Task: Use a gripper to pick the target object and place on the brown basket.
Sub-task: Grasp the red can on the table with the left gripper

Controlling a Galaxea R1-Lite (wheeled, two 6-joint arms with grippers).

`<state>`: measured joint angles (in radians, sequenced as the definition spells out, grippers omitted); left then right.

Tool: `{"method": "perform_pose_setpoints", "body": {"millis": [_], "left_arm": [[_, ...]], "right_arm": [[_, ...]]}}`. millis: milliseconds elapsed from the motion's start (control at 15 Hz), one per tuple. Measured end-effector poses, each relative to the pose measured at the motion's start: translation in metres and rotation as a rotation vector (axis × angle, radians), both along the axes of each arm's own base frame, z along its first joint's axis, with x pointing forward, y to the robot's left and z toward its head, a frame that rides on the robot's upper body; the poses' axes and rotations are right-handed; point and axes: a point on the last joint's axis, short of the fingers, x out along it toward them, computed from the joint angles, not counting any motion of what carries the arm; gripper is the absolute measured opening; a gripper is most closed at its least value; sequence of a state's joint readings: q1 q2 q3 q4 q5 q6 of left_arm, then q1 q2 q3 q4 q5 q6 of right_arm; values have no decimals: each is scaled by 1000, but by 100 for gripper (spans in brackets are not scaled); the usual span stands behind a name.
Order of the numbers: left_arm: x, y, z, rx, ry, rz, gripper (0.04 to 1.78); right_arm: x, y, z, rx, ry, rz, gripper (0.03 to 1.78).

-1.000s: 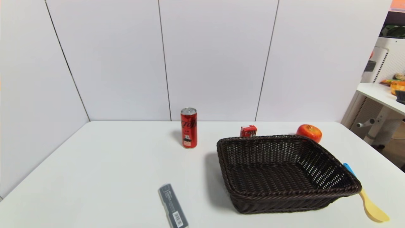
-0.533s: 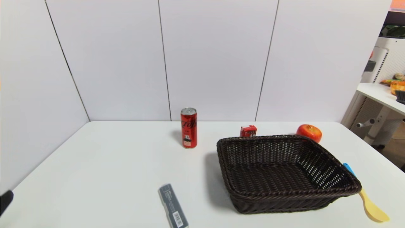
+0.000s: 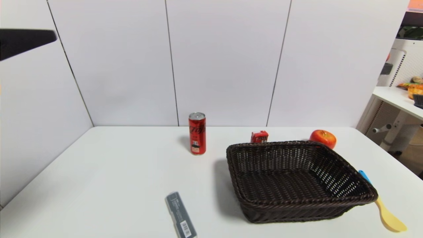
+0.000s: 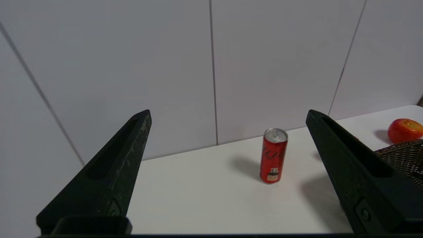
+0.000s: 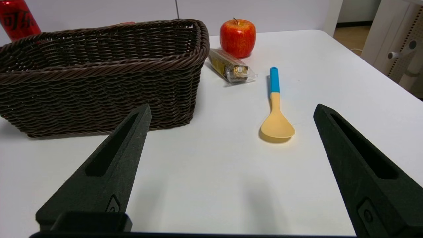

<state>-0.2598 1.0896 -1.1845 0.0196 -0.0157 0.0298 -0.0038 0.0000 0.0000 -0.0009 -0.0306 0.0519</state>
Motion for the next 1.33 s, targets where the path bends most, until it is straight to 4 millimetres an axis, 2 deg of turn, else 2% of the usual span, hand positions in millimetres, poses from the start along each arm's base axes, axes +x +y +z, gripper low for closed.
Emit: {"method": "perform_pose_setpoints", "body": {"millis": [133,333,533,733,933,1133,1333], "left_arm": [[42,-18,11,9,24,-88,169],[106,-51,10,26,77,-231,169],[163,-89,-15,38,137,-355,169],[206,-114,-55,42,152,-386,169],[230,-126,-102,39,159,-392,169],[243,-132,-143,28,157,-391,169],[251,-135,-170,27,167,-389,169]], "right_arm": [[0,0,0,0,0,0,170],[0,0,0,0,-1,0,170],[0,0,0,0,0,0,170],[0,0,0,0,0,0,170],[0,0,0,0,0,0,170],[0,0,0,0,0,0,170],[0,0,0,0,0,0,170]]}}
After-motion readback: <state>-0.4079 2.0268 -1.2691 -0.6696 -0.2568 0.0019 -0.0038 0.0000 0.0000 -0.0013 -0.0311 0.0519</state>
